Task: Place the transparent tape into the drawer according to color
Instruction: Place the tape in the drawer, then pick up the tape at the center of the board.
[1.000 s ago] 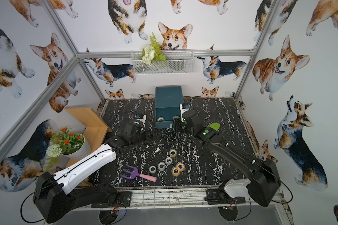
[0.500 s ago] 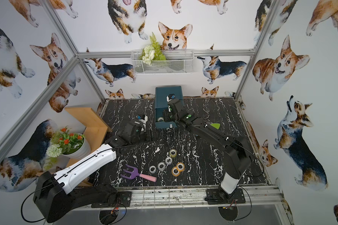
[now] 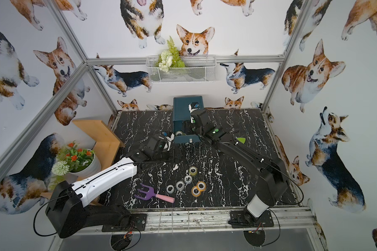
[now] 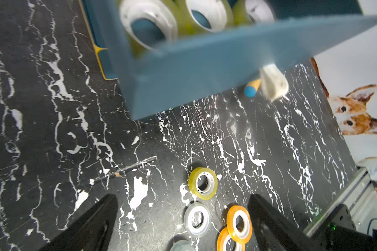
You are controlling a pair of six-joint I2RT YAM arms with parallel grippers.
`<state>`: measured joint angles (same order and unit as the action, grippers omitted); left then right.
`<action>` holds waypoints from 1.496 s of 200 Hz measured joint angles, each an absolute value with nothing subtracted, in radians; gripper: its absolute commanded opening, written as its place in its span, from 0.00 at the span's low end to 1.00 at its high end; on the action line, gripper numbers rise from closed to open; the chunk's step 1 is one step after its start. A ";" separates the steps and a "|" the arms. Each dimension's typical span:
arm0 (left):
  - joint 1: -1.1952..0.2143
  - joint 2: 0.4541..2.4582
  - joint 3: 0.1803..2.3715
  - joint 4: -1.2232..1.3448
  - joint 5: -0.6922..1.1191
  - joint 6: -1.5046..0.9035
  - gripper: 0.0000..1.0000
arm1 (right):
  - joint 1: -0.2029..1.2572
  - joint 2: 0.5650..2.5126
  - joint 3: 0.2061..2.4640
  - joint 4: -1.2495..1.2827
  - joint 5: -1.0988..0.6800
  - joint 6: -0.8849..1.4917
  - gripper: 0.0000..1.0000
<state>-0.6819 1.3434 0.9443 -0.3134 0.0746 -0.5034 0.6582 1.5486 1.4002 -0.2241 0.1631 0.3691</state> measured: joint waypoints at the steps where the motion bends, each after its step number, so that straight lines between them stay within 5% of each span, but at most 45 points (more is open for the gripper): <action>1: -0.684 1.345 0.945 -0.315 0.075 -0.503 0.99 | 0.658 1.545 1.398 -0.224 0.163 0.369 0.68; 115: -0.899 1.677 1.071 -0.384 0.009 -0.400 0.97 | 0.654 1.068 0.951 -0.197 0.263 0.466 0.69; 299: -0.902 1.882 1.162 -0.400 -0.027 -0.351 0.70 | 0.646 1.023 0.904 -0.205 0.309 0.489 0.70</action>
